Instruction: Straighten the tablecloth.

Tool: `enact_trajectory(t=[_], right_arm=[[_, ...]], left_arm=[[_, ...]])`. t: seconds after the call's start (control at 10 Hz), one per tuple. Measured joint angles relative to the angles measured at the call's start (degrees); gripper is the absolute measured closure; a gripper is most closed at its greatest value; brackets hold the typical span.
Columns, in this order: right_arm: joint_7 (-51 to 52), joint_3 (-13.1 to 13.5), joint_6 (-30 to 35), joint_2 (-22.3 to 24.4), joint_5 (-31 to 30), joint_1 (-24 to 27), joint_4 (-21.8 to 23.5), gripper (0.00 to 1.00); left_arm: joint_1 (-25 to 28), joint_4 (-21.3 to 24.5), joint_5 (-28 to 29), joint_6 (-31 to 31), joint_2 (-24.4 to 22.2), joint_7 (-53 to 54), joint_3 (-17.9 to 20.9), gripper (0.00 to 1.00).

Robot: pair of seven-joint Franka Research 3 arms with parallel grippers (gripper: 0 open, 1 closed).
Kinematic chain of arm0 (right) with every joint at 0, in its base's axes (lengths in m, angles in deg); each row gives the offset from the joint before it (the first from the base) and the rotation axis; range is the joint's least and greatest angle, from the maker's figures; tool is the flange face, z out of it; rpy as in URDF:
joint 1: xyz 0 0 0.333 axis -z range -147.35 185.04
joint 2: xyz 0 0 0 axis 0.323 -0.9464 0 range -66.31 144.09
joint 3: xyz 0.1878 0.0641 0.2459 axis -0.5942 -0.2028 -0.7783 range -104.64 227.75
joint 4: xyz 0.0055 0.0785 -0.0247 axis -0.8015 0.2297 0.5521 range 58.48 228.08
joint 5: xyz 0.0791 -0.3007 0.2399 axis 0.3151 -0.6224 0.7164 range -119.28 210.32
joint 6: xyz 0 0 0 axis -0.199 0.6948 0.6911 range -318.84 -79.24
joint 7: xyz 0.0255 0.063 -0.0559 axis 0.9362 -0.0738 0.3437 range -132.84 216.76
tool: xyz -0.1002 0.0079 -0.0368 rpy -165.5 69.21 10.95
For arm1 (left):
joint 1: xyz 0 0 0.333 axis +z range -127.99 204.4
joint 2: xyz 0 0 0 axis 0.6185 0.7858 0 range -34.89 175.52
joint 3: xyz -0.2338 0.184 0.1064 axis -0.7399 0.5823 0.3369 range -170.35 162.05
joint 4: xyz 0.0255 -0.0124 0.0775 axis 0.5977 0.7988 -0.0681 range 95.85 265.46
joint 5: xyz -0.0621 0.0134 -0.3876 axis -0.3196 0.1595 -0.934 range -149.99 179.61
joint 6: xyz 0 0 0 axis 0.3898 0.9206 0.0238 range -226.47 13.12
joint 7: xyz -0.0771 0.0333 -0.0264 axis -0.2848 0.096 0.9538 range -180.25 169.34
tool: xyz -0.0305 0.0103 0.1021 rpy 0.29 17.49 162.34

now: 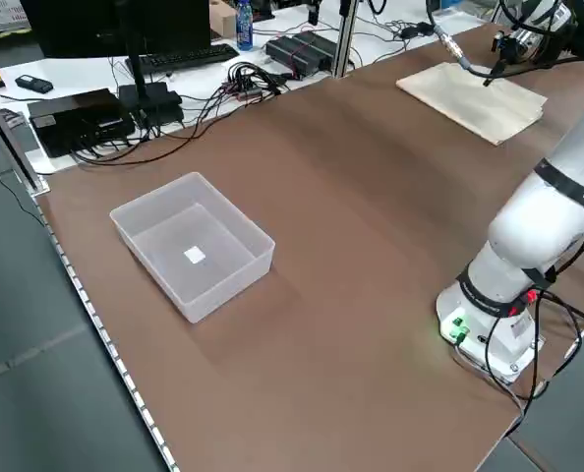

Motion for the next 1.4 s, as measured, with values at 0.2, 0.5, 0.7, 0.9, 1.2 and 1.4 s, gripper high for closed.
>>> enact_trajectory(t=[0.2, 0.5, 0.7, 0.9, 1.2, 1.4], right_arm=[[0.08, 0.00, -0.01, 0.00, -0.23, 0.02, -0.19, 0.83], [0.31, -0.01, 0.00, 0.06, -4.44, 0.06, -2.27, 0.37], [0.29, 0.07, 1.89, 0.38, -6.67, 0.06, -4.07, 0.07], [-1.72, 0.88, 6.60, 0.93, -10.76, 0.10, -7.78, 0.00], [-10.21, 0.73, 9.40, 1.39, -17.98, -0.26, -12.82, 0.00], [-12.64, 0.62, 9.44, 1.44, -19.05, -0.97, -12.53, 0.00]], left_arm=[[0.00, -0.01, 0.00, 0.00, 0.00, 0.00, 0.00, 0.00], [0.00, -0.05, 0.00, 0.00, 0.00, 0.00, 0.00, 0.00], [0.00, -0.08, 0.00, 0.00, 0.00, 0.00, 0.00, 0.00], [0.00, -0.10, 0.00, 0.00, 0.02, 0.00, 0.00, 0.00], [0.03, -0.10, 0.00, 0.00, 0.20, 0.00, 0.01, 0.00], [0.03, -0.10, 0.00, 0.00, 0.23, 0.00, 0.01, 0.00]])
